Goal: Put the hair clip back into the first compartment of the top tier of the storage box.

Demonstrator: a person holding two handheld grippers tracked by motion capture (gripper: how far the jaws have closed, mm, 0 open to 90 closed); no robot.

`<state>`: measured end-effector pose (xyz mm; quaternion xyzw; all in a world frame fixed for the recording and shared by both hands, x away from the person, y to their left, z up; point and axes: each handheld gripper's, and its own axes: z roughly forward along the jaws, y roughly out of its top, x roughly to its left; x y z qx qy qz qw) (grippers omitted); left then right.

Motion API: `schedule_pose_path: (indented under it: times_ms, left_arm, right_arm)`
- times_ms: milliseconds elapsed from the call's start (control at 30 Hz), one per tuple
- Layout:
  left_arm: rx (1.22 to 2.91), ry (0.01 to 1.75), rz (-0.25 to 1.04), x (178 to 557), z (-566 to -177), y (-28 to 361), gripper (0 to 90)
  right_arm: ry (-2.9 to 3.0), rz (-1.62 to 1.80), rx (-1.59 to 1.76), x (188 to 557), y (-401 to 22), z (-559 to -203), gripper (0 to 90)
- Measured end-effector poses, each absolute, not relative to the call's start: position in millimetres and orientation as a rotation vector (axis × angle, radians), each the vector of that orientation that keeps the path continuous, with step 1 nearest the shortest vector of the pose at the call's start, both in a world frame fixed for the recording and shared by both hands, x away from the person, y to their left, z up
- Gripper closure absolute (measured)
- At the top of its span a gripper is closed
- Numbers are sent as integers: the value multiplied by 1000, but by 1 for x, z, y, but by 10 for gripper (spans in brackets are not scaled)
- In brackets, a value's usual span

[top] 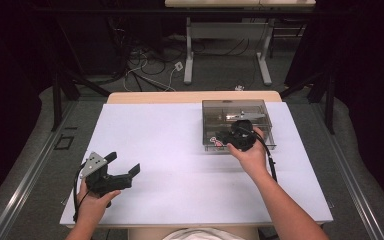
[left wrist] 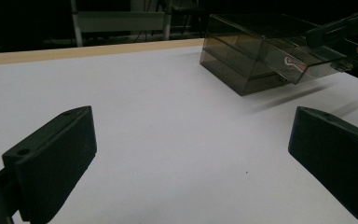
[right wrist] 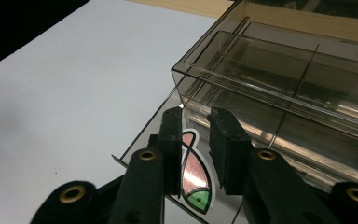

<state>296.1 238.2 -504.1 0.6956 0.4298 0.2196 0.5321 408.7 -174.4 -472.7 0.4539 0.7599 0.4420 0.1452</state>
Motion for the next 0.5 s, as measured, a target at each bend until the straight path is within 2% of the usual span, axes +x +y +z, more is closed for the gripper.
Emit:
schedule_pose_path:
  times_ms: [500]
  left_arm:
    - [1660, 1026, 526, 296, -504, 238, 13]
  right_arm:
    - [2167, 1233, 1261, 405, -178, -468, 554]
